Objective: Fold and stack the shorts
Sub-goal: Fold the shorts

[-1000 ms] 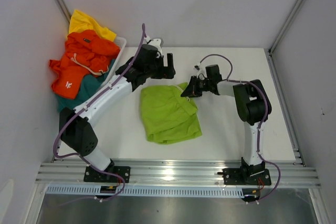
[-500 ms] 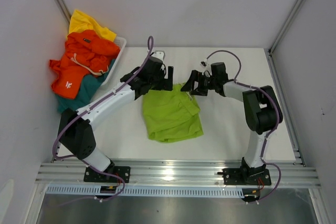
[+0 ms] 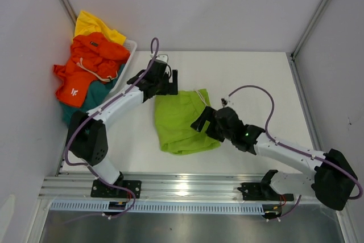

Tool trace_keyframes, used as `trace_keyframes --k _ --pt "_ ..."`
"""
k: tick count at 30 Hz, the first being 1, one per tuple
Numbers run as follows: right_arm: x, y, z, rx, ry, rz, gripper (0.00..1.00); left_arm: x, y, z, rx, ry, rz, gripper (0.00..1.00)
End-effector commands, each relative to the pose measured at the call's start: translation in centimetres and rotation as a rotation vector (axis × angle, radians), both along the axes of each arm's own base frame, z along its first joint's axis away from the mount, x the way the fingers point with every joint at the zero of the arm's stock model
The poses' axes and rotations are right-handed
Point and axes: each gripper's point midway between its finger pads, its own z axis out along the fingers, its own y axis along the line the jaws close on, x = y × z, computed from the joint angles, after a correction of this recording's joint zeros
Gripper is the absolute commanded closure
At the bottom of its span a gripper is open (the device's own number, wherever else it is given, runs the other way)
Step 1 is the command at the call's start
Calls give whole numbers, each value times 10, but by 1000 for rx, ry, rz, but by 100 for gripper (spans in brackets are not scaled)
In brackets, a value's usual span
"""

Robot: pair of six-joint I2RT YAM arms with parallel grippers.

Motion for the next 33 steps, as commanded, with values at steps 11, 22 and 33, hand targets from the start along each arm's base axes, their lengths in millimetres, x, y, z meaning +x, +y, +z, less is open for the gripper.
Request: trace_keyframes --k 11,22,33 --pt "-42 26 -40 93 230 -464 1 12 0 13 -27 -44 -30 5" --pt "-47 48 -53 178 283 -555 1 17 4 13 -24 -56 -17 5" --pt "-27 51 -76 231 298 -646 0 17 5 16 -22 -65 -16 5"
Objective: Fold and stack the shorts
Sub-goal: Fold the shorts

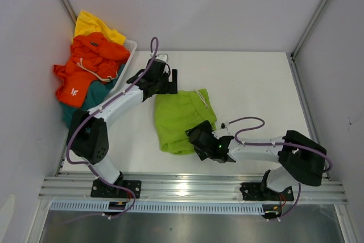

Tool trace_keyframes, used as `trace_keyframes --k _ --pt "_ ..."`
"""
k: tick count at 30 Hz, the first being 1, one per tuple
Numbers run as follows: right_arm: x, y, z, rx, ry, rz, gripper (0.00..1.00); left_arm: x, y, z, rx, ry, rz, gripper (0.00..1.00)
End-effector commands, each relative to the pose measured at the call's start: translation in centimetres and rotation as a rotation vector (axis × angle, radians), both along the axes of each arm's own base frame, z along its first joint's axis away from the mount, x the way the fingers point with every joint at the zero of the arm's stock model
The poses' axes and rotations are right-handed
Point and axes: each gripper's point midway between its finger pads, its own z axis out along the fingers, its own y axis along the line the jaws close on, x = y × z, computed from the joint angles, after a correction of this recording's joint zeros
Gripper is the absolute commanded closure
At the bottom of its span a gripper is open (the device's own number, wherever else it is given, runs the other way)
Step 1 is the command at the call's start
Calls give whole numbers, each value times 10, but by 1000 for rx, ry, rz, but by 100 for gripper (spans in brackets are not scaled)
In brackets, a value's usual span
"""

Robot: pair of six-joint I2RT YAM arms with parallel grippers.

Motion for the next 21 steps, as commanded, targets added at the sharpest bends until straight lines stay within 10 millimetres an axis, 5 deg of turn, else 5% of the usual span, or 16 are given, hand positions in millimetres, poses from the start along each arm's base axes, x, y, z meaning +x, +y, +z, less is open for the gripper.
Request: trace_keyframes --k 1,4,9,16,19,21 --pt "16 3 -7 30 -7 -68 0 8 4 24 -11 -75 5 5" --pt "15 9 -23 44 31 -71 0 8 4 24 -13 -77 5 5" --pt "29 0 -34 10 33 -87 15 7 6 24 -11 -77 6 5" --pt "42 -21 -45 -49 90 18 64 10 6 17 1 -62 7 5" --pt "49 -44 -50 -105 105 98 99 7 6 16 1 -60 7 5" --pt "54 -59 -50 -167 108 230 100 6 6 19 -5 -62 6 5"
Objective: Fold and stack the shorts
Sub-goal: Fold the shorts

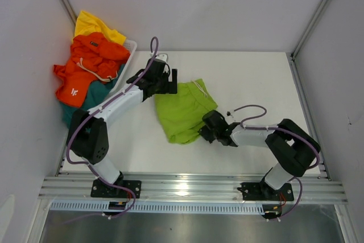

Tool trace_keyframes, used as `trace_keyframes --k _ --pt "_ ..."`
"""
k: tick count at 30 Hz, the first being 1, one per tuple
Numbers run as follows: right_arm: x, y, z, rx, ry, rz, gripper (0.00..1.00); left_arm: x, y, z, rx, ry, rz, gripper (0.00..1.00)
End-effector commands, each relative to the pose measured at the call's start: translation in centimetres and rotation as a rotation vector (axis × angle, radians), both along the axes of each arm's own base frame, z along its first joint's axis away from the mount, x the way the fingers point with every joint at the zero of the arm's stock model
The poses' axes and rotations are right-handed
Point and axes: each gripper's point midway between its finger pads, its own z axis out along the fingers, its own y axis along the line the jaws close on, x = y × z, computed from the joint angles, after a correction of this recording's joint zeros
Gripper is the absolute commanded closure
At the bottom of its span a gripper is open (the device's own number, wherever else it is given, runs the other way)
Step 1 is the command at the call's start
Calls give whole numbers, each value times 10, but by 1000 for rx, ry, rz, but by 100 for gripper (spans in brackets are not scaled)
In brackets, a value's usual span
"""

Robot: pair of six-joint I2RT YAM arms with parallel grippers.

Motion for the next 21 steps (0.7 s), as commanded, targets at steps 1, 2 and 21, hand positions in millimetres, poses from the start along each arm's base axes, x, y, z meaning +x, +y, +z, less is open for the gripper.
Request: trace_keyframes --k 1,2,21 --pt "0 -28 -3 -148 -4 270 100 5 6 18 -9 -57 10 5" --pt "-1 -28 0 -158 -3 360 100 4 6 18 -12 -55 11 5" --pt "104 -135 68 -493 -131 576 24 7 -22 8 -78 -29 -38 6"
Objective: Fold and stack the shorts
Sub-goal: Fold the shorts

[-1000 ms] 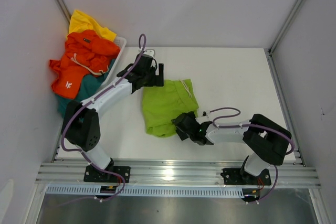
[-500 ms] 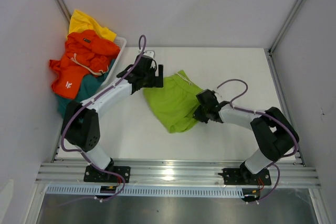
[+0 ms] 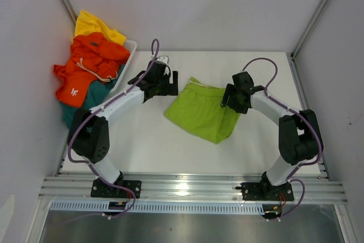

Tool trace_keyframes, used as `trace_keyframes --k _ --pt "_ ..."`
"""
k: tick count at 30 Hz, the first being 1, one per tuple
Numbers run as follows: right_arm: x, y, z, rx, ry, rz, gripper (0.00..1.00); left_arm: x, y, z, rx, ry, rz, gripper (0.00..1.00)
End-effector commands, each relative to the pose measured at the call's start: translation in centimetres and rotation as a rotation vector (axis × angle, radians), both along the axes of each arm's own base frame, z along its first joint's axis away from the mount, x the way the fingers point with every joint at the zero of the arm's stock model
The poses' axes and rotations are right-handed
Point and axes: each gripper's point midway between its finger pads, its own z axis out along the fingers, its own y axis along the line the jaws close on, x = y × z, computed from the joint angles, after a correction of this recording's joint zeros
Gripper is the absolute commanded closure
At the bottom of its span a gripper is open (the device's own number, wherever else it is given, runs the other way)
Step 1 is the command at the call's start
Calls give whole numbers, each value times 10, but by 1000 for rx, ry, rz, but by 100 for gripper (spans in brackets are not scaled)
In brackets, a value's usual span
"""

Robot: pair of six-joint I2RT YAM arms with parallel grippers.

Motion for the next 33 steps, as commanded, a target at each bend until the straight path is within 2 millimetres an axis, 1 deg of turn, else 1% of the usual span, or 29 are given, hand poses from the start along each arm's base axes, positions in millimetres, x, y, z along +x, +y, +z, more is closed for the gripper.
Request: trace_keyframes --k 1,2,3,4,6,7,8,10,12,13,15,16,19,20,21,22,23,24,25,26,28,30,31,32,33 --pt "-13 29 19 138 -45 144 27 13 -21 19 -76 -54 -45 6" --pt "-10 34 23 171 -70 156 28 13 -24 16 -80 -49 -60 7" --pt "-14 36 20 190 -70 163 28 12 -29 16 -97 -45 -84 9" --pt "-17 43 23 225 -69 183 29 12 -31 14 -99 -42 -90 9" --pt "-15 47 22 246 -74 188 32 12 -40 10 -126 -35 -135 10" --pt "-15 48 15 249 -54 188 33 11 -41 6 -129 -28 -142 11" --pt "-13 50 13 256 -56 190 34 12 -43 6 -135 -33 -149 12" --pt "-13 56 7 279 -40 202 38 12 -46 -4 -139 -13 -159 14" --pt "-9 59 1 295 -49 205 38 15 -50 -8 -146 -8 -171 18" --pt "-7 60 -1 295 -48 203 38 16 -52 -16 -144 8 -176 19" --pt "-1 56 -8 267 -42 181 37 19 -54 -20 -144 14 -179 21" --pt "2 56 -9 261 -46 185 37 21 -55 -26 -141 23 -179 22" --pt "12 55 -14 231 -43 178 38 27 -58 -28 -141 14 -183 27" --pt "17 55 -13 226 -50 180 39 29 -59 -32 -140 20 -183 28" --pt "19 53 -19 210 -39 168 42 32 -59 -31 -144 12 -184 31" --pt "20 53 -20 207 -40 169 48 34 -59 -32 -146 8 -185 32" --pt "21 53 -21 202 -38 170 56 36 -60 -34 -149 7 -186 34" --pt "22 51 -21 195 -42 165 76 37 -62 -35 -156 7 -192 41" --pt "23 51 -19 196 -47 161 87 38 -61 -35 -160 5 -193 43" --pt "22 51 -17 200 -52 157 99 37 -62 -38 -162 11 -195 48" --pt "22 50 -6 205 -82 155 100 39 -62 -39 -171 9 -197 51" --pt "22 50 6 214 -111 158 100 39 -63 -40 -180 8 -198 52" --pt "21 52 17 222 -136 167 100 36 -62 -42 -182 12 -199 52" --pt "20 54 23 226 -146 183 100 38 -64 -36 -193 -9 -203 52" --pt "20 54 35 229 -167 190 100 39 -65 -33 -202 -18 -201 51"
